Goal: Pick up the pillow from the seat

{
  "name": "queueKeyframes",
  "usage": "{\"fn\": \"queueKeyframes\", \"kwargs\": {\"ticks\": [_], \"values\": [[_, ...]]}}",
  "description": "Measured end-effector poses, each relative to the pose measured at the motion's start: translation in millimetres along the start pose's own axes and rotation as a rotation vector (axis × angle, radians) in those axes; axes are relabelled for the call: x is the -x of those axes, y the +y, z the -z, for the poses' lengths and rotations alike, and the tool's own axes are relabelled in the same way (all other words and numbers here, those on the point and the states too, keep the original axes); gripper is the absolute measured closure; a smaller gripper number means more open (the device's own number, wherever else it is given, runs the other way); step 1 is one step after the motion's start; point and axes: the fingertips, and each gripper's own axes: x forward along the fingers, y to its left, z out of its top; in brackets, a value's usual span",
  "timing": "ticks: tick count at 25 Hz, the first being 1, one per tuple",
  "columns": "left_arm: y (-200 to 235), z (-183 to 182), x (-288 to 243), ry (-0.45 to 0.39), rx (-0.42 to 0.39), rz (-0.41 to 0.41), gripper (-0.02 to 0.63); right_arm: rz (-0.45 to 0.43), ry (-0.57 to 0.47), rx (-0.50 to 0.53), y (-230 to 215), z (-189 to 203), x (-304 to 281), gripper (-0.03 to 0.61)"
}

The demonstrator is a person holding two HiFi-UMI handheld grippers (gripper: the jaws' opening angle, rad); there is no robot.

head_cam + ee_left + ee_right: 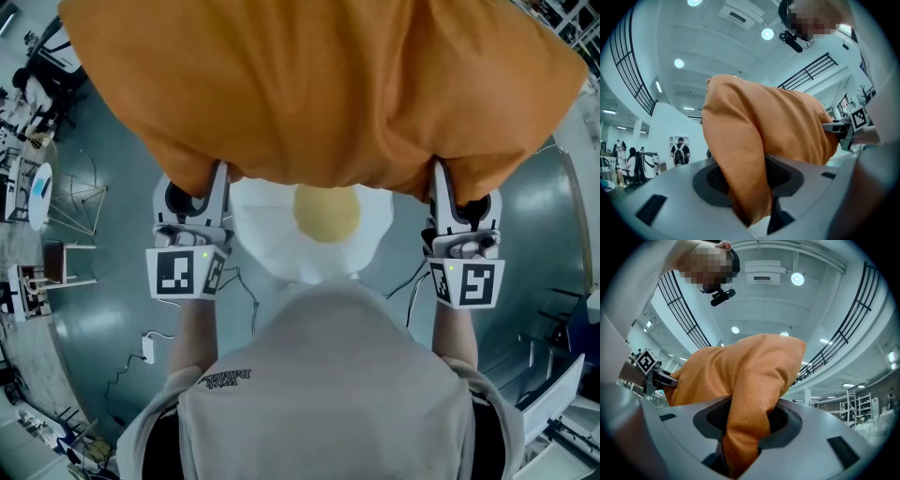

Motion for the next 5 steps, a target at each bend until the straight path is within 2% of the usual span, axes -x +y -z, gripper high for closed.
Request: {"fn": "queueKeyframes", "kwargs": {"ticks": [5], "values": [[-5.1, 1.6, 10.7, 0.001, 0.005, -0.004, 0.428, 0.003, -0.006, 0.005, 2.3, -3.0, 9.5, 0.4]]}}
